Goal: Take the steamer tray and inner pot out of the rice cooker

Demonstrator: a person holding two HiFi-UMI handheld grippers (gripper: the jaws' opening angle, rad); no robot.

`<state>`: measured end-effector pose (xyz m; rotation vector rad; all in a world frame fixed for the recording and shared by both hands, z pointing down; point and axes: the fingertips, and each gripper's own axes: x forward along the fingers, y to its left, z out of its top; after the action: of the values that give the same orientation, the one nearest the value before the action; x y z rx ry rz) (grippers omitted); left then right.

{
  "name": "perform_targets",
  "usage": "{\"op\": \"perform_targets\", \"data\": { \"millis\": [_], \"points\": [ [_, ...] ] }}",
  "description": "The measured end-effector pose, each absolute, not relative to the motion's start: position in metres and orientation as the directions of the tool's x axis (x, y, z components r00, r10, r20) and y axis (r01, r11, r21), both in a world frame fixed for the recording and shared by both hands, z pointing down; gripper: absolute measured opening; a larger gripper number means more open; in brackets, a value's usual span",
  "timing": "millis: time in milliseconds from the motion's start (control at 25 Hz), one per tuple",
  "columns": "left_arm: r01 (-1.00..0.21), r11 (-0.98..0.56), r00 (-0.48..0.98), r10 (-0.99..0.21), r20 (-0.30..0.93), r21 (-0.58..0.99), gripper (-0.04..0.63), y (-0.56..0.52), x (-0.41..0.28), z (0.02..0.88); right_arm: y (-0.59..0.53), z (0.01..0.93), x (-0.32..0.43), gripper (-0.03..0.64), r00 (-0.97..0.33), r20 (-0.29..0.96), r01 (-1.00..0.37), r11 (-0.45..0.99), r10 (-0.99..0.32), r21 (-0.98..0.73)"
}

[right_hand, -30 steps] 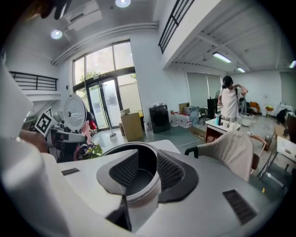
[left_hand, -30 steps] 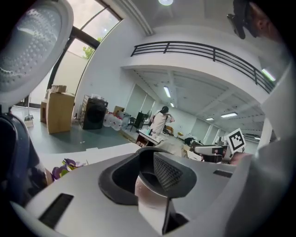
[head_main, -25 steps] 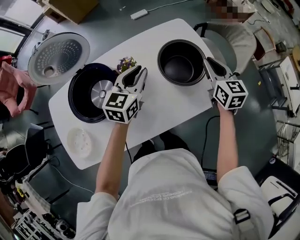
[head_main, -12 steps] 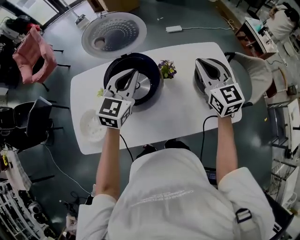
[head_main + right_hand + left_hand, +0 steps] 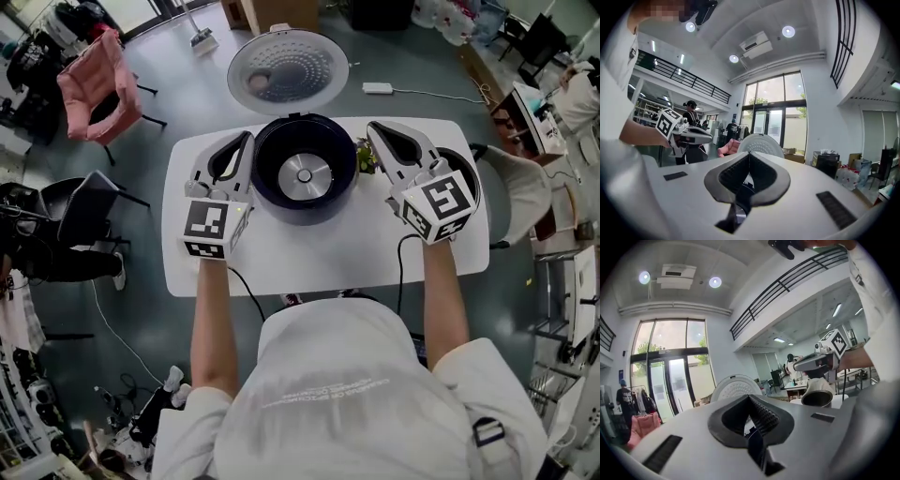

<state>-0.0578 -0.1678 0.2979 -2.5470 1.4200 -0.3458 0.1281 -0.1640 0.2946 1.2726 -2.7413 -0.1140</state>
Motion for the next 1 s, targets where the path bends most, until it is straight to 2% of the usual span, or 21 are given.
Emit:
{"op": "perform_targets", "data": {
  "millis": [520,1000],
  "points": [
    [-0.812,-0.461,0.509,-0.859,-0.05,-0.357,0.015,-0.145,-0.074,0.225,-0.152,0.266,0.094,0.025,-0.666,0.031,-0.732,0.66,-0.746,0.167],
    [-0.813,-0.459,0.51,-0.858,-0.06,-0.359,0.015,-0.152,-0.077,0.229,-0.16,0.262,0.097,0.025,-0.632,0.042,-0.758,0.628,-0.774,0.178]
  ]
}}
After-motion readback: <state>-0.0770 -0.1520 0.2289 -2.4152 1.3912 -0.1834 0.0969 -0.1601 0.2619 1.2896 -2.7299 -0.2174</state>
